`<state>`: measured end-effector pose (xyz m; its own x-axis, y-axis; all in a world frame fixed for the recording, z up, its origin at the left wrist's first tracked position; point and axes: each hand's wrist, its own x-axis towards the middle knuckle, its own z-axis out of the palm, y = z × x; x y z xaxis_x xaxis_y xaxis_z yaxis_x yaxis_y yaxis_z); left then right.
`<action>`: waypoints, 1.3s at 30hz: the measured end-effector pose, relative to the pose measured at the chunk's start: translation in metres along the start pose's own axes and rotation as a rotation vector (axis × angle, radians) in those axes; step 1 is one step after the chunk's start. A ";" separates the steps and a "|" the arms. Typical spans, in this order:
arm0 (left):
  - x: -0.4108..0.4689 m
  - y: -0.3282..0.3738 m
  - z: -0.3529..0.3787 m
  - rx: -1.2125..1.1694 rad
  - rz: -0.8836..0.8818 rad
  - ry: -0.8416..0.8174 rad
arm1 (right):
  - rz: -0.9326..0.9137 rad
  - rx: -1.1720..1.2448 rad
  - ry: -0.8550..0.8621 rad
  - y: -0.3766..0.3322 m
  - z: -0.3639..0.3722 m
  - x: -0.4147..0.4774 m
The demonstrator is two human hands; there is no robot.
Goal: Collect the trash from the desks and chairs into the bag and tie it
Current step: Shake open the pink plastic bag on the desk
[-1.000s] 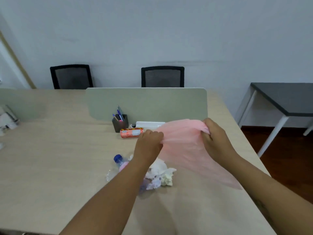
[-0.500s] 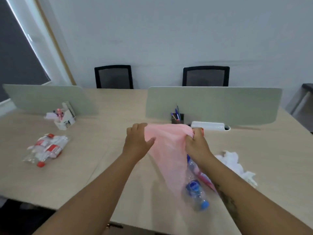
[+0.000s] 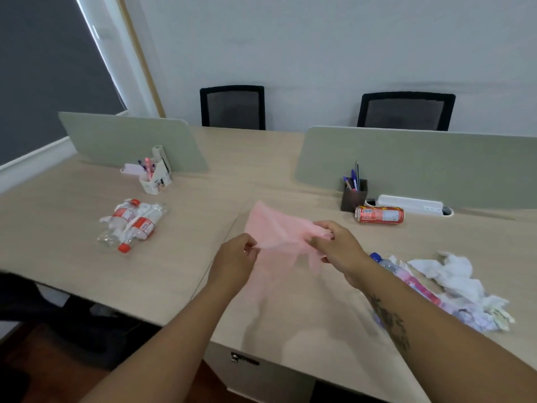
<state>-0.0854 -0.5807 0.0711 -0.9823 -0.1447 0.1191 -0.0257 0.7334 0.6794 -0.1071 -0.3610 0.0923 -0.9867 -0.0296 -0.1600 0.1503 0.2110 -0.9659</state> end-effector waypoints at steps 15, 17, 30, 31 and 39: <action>0.062 0.020 -0.007 0.216 0.214 -0.085 | -0.301 -1.027 -0.047 0.007 0.058 0.043; 0.077 0.016 -0.017 0.235 0.246 -0.105 | -0.291 -1.204 0.076 0.006 0.054 0.056; 0.158 -0.004 -0.036 0.506 0.585 -0.200 | -0.111 -1.039 0.253 -0.026 0.096 0.091; 0.164 -0.010 -0.037 0.556 0.612 -0.176 | -0.057 -1.102 0.321 -0.025 0.093 0.094; 0.193 -0.031 -0.039 0.392 0.550 -0.154 | 0.059 -1.047 0.209 -0.031 0.088 0.094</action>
<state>-0.2668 -0.6577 0.1013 -0.8864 0.3913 0.2474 0.4466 0.8635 0.2342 -0.1988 -0.4567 0.0895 -0.9856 0.1552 -0.0669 0.1680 0.9435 -0.2857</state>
